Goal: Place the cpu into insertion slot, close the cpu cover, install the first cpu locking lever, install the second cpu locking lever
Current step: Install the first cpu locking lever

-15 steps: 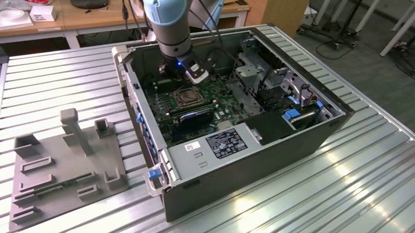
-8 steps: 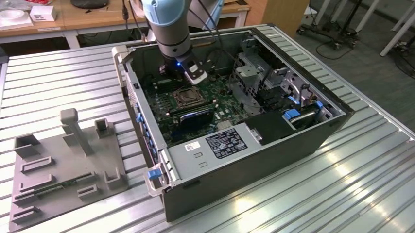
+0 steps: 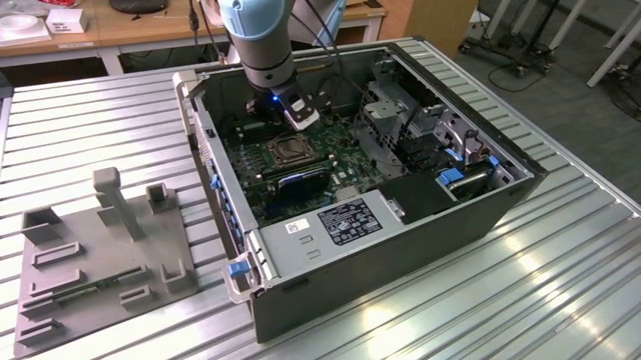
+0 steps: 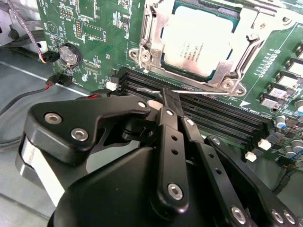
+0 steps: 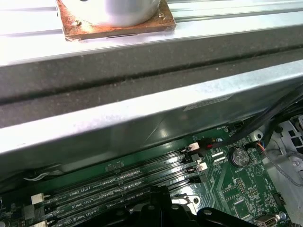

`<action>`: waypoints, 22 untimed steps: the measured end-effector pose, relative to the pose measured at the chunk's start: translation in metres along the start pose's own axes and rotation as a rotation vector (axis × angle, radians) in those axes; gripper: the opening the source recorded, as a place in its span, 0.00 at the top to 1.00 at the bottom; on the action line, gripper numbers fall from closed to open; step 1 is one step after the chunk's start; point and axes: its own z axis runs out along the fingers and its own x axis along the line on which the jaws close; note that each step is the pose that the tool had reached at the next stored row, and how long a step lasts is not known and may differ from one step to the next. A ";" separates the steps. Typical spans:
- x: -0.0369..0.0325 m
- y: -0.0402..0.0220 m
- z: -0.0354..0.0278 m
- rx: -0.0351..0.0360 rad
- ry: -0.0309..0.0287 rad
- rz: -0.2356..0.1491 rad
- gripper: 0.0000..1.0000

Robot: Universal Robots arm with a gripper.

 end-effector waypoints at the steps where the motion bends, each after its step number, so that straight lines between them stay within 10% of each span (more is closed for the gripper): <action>1: 0.0000 0.0000 0.0000 0.0000 -0.0002 0.000 0.89; 22: 0.0007 0.0001 0.0021 0.0003 -0.0010 0.003 0.89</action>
